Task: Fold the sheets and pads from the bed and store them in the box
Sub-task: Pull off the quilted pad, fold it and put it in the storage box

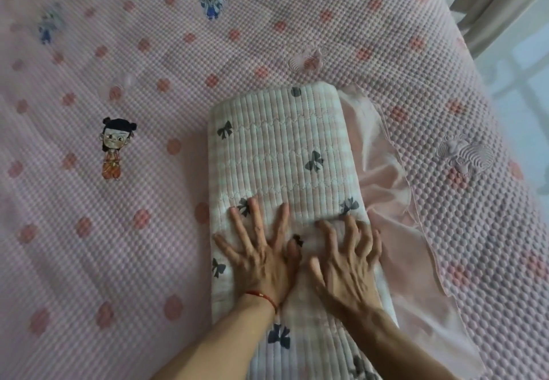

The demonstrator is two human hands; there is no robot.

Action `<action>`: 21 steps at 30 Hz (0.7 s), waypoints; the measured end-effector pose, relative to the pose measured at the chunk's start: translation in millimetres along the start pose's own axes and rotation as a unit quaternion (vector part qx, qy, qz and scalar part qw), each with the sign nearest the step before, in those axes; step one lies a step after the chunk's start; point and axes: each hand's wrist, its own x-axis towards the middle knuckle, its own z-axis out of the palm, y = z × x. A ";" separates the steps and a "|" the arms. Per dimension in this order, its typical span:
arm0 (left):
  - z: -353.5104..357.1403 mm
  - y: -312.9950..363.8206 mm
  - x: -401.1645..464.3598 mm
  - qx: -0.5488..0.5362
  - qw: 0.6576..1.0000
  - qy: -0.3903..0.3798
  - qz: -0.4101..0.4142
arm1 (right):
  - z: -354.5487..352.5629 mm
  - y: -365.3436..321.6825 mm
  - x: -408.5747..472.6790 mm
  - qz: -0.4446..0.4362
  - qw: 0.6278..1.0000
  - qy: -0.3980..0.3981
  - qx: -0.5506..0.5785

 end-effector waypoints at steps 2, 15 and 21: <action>-2.3 -0.8 -2.2 0.005 1.000 -0.005 0.007 | -25.7 -18.5 44.0 -0.039 0.997 0.060 0.030; -9.8 9.8 -3.0 0.023 0.999 0.001 -0.024 | -57.5 -9.1 266.6 -0.213 0.962 -0.136 -0.105; -0.3 6.0 -0.9 0.022 0.999 0.002 -0.037 | -90.7 -41.7 336.0 -0.182 0.934 -0.275 -0.138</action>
